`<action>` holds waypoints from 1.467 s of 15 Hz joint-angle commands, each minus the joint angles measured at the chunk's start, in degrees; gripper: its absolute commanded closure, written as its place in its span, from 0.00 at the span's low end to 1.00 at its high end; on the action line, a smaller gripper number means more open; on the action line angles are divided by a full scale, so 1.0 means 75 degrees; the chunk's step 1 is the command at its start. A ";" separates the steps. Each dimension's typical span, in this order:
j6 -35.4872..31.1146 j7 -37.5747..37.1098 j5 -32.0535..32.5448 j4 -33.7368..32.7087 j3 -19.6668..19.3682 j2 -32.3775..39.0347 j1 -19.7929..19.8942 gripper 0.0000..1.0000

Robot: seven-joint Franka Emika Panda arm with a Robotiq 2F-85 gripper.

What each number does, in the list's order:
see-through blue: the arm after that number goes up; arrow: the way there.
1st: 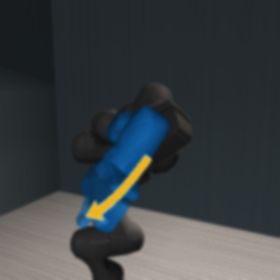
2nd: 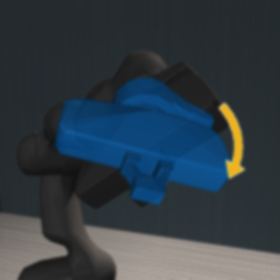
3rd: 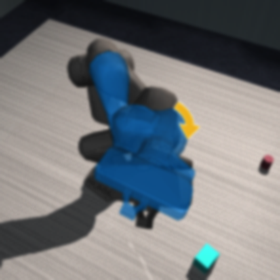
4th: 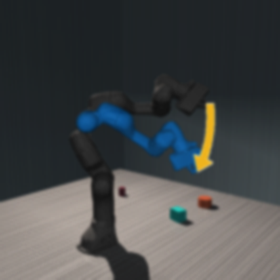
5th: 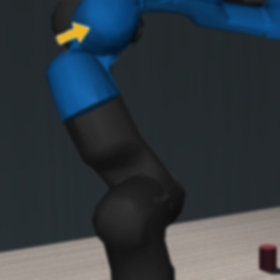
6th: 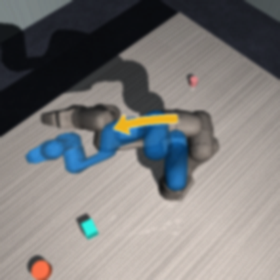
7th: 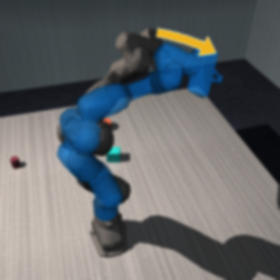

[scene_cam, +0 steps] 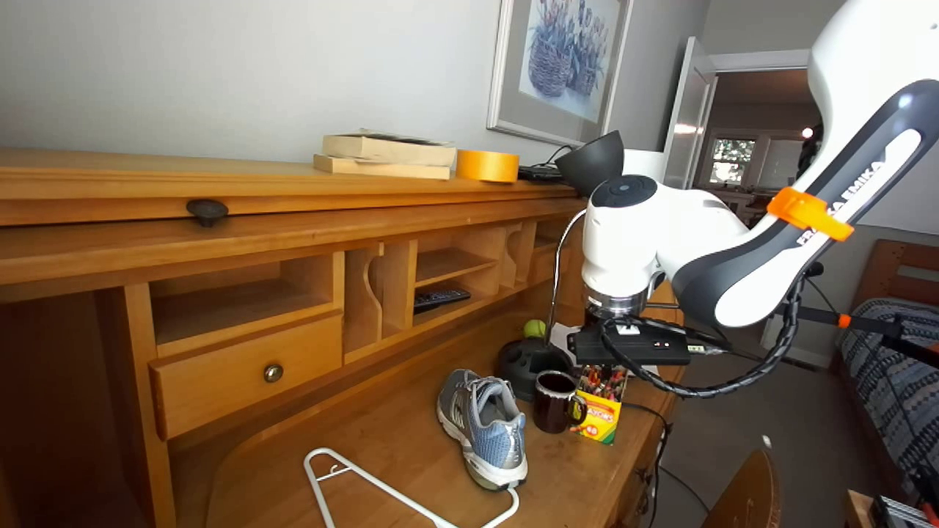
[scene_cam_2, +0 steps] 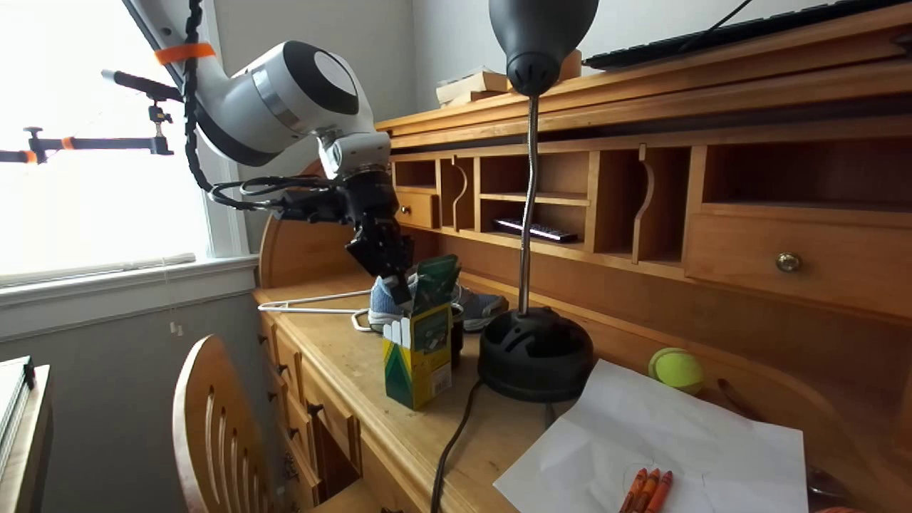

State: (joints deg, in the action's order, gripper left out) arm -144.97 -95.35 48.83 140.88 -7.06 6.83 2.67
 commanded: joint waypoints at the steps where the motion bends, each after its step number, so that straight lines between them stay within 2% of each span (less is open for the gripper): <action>1: 0.0039 0.0191 -0.0231 0.0107 0.0023 -0.0029 0.0036 1.00; 22: 0.0004 0.0335 -0.0381 -0.0079 -0.0128 0.0241 0.0084 1.00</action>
State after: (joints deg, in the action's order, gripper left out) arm -144.92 -93.19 46.76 140.88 -7.84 7.60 2.98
